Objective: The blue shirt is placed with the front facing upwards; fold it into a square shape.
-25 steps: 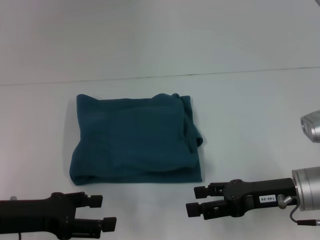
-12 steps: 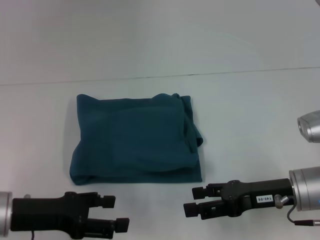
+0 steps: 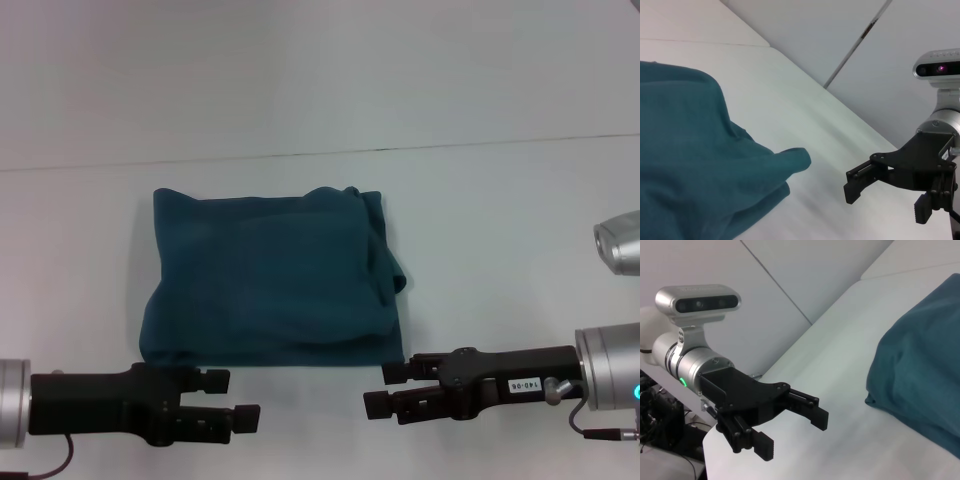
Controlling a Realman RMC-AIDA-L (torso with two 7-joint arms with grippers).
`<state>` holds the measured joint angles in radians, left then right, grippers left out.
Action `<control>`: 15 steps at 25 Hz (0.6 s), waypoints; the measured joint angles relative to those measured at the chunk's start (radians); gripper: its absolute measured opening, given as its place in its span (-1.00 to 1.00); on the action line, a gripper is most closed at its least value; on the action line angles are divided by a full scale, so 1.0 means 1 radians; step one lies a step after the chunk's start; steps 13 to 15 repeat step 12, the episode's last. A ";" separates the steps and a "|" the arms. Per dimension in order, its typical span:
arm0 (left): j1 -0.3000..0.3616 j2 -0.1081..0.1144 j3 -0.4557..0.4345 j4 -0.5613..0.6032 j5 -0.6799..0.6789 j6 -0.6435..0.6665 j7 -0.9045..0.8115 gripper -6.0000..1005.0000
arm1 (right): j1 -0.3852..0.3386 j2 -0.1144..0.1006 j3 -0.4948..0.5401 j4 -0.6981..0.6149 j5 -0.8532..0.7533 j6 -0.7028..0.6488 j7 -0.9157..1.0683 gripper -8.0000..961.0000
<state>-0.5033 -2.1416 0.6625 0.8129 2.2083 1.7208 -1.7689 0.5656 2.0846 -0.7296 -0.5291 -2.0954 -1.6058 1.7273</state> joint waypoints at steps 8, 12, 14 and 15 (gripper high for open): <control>0.001 0.000 0.001 0.000 -0.001 -0.013 0.002 0.77 | 0.000 0.000 0.001 0.000 0.000 0.002 0.000 0.92; 0.000 -0.001 0.005 0.000 -0.001 -0.014 0.003 0.77 | 0.000 -0.001 0.001 0.000 0.000 0.002 0.000 0.92; 0.000 -0.001 0.005 0.000 -0.001 -0.014 0.003 0.77 | 0.000 -0.001 0.001 0.000 0.000 0.002 0.000 0.92; 0.000 -0.001 0.005 0.000 -0.001 -0.014 0.003 0.77 | 0.000 -0.001 0.001 0.000 0.000 0.002 0.000 0.92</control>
